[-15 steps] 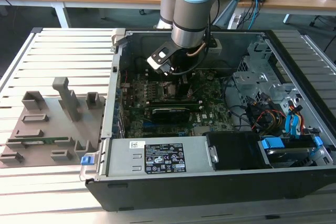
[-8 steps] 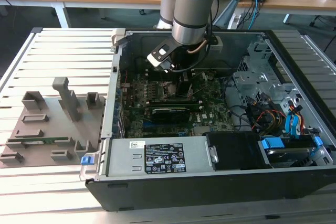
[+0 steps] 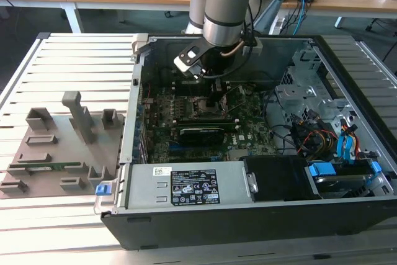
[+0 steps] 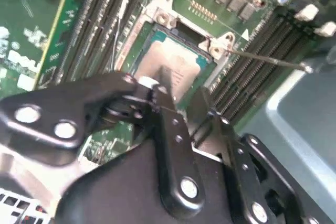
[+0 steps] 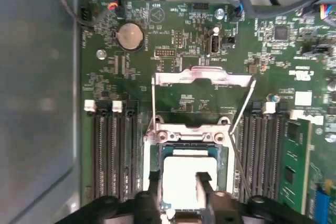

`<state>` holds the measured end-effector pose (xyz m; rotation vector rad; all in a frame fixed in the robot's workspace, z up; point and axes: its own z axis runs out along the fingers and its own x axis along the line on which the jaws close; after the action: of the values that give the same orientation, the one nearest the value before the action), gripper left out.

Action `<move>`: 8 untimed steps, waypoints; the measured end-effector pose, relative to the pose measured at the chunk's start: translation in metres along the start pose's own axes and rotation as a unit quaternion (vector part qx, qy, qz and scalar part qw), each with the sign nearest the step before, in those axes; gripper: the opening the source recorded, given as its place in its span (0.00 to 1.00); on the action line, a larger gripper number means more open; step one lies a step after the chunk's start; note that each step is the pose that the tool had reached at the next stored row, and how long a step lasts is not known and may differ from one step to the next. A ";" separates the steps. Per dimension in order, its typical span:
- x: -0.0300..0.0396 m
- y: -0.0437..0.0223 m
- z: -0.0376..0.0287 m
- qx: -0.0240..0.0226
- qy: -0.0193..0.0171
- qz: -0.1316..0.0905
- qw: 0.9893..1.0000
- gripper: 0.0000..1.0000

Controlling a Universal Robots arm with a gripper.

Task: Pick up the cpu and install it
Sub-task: 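Place the cpu into insertion slot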

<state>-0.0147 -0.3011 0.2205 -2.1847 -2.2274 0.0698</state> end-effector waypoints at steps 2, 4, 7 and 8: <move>-0.0002 -0.0008 -0.0157 0.000 0.000 0.000 1.000 0.18; -0.0004 -0.0013 -0.0257 0.000 0.000 0.000 1.000 0.11; -0.0007 -0.0022 -0.0434 0.000 0.000 0.000 1.000 0.11; -0.0008 -0.0026 -0.0507 0.000 0.000 0.000 1.000 0.11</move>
<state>-0.0150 -0.3011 0.2712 -2.1854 -2.2276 0.0699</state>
